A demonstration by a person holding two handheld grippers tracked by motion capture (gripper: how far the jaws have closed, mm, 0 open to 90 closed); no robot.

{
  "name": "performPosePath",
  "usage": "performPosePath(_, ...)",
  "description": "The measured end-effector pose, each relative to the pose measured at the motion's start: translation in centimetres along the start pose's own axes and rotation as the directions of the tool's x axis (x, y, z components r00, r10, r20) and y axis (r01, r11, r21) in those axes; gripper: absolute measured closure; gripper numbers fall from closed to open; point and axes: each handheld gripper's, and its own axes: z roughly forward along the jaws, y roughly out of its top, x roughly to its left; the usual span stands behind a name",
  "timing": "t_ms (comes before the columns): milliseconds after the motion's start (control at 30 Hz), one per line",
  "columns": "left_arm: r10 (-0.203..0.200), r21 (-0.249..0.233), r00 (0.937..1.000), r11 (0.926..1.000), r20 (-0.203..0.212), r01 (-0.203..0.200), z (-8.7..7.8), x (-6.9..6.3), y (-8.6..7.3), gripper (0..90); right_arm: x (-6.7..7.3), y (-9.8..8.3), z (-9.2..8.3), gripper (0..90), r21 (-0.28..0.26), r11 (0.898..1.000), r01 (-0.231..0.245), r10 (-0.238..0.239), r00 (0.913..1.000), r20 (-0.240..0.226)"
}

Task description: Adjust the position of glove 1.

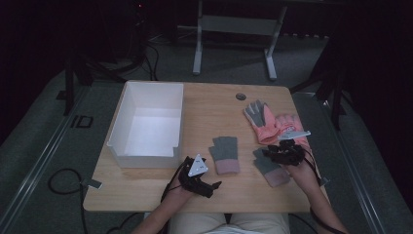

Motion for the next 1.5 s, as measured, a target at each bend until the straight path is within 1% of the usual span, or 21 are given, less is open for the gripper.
performPosePath(267, -0.004, -0.004, 1.0, 1.0, -0.009, 0.004, 0.0, 0.0, 0.0, 0.5, -1.2, -2.9, -0.2, 61.8, 0.065, 0.997, 0.051, -0.051, 0.9987, 0.002)
performPosePath(333, -0.013, -0.005, 0.9998, 0.9999, -0.012, 0.013, 0.0, 0.0, 0.0, 0.5, -1.7, -3.4, -0.2, 63.6, 0.072, 0.996, 0.048, -0.048, 0.9988, 0.004)
performPosePath(433, -0.015, -0.008, 0.9998, 0.9999, -0.014, 0.015, -0.1, 0.1, 0.0, 0.4, -2.1, -3.6, -0.2, 63.6, 0.076, 0.996, 0.056, -0.057, 0.9984, 0.006)
performPosePath(533, -0.017, -0.005, 0.9997, 0.9998, -0.019, 0.017, -0.1, 0.0, 0.0, 0.5, -2.3, -3.5, -0.2, 63.5, 0.073, 0.996, 0.06, -0.06, 0.9982, -0.008)
performPosePath(600, -0.018, -0.008, 0.9997, 0.9998, -0.019, 0.018, -0.1, 0.1, 0.0, 0.5, -2.2, -3.4, 0.2, 62.9, 0.073, 0.995, 0.074, -0.073, 0.9972, -0.013)
performPosePath(667, -0.021, -0.006, 0.9996, 0.9998, -0.021, 0.021, -0.1, 0.1, 0.0, 0.5, -2.2, -3.4, 0.8, 63.0, 0.088, 0.993, 0.081, -0.081, 0.9967, -0.004)
performPosePath(733, -0.02, -0.008, 0.9996, 0.9998, -0.021, 0.02, -0.1, 0.1, 0.0, 0.5, -2.1, -3.8, 1.8, 65.4, 0.131, 0.986, 0.106, -0.109, 0.9939, 0.016)
performPosePath(767, -0.02, -0.007, 0.9996, 0.9998, -0.021, 0.02, -0.1, 0.0, 0.0, 0.5, -2.0, -4.0, 2.0, 66.4, 0.116, 0.987, 0.108, -0.111, 0.9937, 0.016)
performPosePath(900, -0.013, -0.003, 0.9997, 0.9999, -0.019, 0.013, -0.1, 0.0, -0.1, 0.5, -2.0, -4.4, 2.0, 73.3, 0.083, 0.994, 0.069, -0.071, 0.9973, 0.02)
performPosePath(967, -0.013, -0.005, 0.9998, 0.9999, -0.018, 0.013, -0.1, 0.0, -0.1, 0.5, -1.5, -4.5, 2.0, 79.7, 0.08, 0.994, 0.072, -0.075, 0.9964, 0.039)
performPosePath(1033, -0.016, -0.006, 0.9997, 0.9999, -0.016, 0.016, -0.2, 0.0, -0.1, 0.4, -1.0, -4.4, 2.0, 82.7, 0.087, 0.994, 0.063, -0.069, 0.9955, 0.065)
performPosePath(1067, -0.018, -0.004, 0.9997, 0.9998, -0.016, 0.018, -0.1, 0.0, -0.1, 0.4, -0.9, -4.4, 2.0, 83.3, 0.088, 0.994, 0.067, -0.073, 0.9948, 0.071)
performPosePath(1167, -0.018, -0.002, 0.9997, 0.9998, -0.019, 0.018, -0.1, 0.0, -0.1, 0.5, -0.7, -4.3, 2.0, 84.7, 0.093, 0.996, 0.02, -0.029, 0.9956, 0.089)
performPosePath(1233, -0.017, -0.002, 0.9997, 0.9999, -0.019, 0.017, -0.1, 0.0, -0.1, 0.5, -0.6, -4.1, 1.8, 84.9, 0.105, 0.994, 0.013, -0.023, 0.9947, 0.1)
performPosePath(1267, -0.016, -0.001, 0.9997, 0.9999, -0.017, 0.016, -0.1, 0.0, 0.0, 0.5, -0.2, -3.9, 1.5, 85.1, 0.113, 0.994, 0.009, -0.022, 0.9932, 0.114)
performPosePath(1300, -0.016, 0.0, 0.9997, 0.9999, -0.017, 0.016, -0.1, 0.0, 0.0, 0.5, 0.5, -3.3, 0.4, 85.2, 0.084, 0.996, -0.01, 0.0, 0.993, 0.118)
performPosePath(1333, -0.015, -0.001, 0.9997, 0.9999, -0.017, 0.015, -0.1, 0.0, 0.0, 0.5, 0.9, -2.9, -0.3, 85.2, 0.072, 0.997, -0.011, 0.002, 0.9925, 0.122)
performPosePath(1367, -0.014, -0.002, 0.9997, 0.9999, -0.02, 0.014, -0.1, 0.0, -0.1, 0.5, 1.2, -2.6, -1.0, 85.2, 0.043, 0.999, -0.029, 0.022, 0.9903, 0.137)
performPosePath(1433, -0.012, -0.003, 0.9997, 0.9999, -0.019, 0.012, -0.1, 0.0, -0.1, 0.4, 1.8, -2.0, -2.3, 85.1, 0.0, 0.997, -0.073, 0.072, 0.9898, 0.123)
performPosePath(1467, -0.013, -0.003, 0.9997, 0.9999, -0.02, 0.013, -0.1, 0.0, -0.1, 0.4, 2.2, -1.8, -3.0, 85.1, -0.027, 0.994, -0.105, 0.108, 0.9869, 0.12)
performPosePath(1500, -0.016, -0.005, 0.9997, 0.9999, -0.021, 0.016, -0.1, 0.0, -0.1, 0.4, 2.4, -1.6, -3.3, 85.1, -0.031, 0.993, -0.111, 0.114, 0.9867, 0.116)
